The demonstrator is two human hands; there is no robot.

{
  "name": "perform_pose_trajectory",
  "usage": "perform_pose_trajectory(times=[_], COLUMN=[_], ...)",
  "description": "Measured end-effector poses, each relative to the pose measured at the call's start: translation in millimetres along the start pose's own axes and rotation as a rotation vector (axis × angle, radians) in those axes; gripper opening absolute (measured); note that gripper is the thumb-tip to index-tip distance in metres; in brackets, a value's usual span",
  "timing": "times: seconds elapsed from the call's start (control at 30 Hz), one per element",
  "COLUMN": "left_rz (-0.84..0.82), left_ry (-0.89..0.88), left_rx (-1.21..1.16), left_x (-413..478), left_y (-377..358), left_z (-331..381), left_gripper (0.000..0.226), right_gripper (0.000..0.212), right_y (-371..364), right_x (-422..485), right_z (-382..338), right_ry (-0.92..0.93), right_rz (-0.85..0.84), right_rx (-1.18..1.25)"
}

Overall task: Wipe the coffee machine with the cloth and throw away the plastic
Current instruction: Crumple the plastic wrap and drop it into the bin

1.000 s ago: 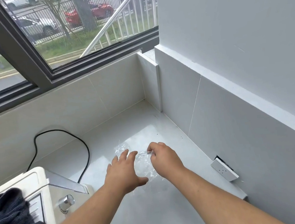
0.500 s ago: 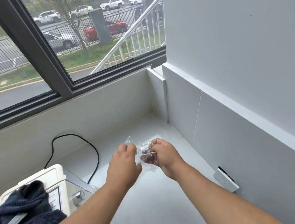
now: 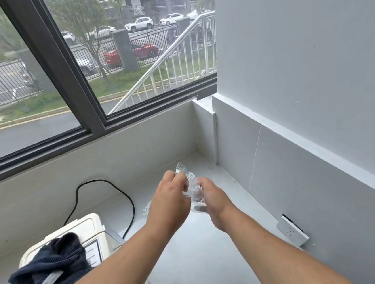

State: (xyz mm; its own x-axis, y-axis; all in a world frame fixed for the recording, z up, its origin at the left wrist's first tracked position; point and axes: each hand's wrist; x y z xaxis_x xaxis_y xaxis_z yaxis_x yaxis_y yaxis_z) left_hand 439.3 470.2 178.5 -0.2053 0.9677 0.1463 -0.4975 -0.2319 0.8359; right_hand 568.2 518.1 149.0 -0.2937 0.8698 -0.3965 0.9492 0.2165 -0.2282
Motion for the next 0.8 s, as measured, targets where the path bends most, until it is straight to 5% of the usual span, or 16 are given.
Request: perform_pose_trajectory(times=[0.13,0.47,0.63,0.8], left_rz=[0.002,-0.048,-0.136,-0.114], left_ry=[0.029,0.015,0.055,-0.11], left_rx=[-0.106,-0.381,-0.373,-0.278], left_x=[-4,-25,-44,-60], left_y=[10,41,53,60], left_z=[5,14,16,16], left_gripper=[0.032,0.021,0.042,0.051], right_gripper=[0.031,0.043,0.021,0.022], right_y=[-13,-37,-39,-46], right_x=[-12,-45,-64,-81], right_z=[-5,-21,-27,-40], right_ry=[0.041,-0.004,0.045,0.179], right_rz=[0.058,-0.073,-0.038,0.105], right_rx=[-0.045,0.222,0.195,0.248])
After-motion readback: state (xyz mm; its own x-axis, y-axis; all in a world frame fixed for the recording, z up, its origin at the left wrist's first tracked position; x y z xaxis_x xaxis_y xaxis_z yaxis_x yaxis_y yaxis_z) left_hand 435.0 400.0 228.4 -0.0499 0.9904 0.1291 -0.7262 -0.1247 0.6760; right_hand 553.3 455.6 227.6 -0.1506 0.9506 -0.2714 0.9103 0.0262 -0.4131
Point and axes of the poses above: each hand's wrist, its own x-axis towards the middle knuckle, its own y-axis out of the back of the hand, z = x × y, and after that the axes turned 5 degrees about y, right-handed
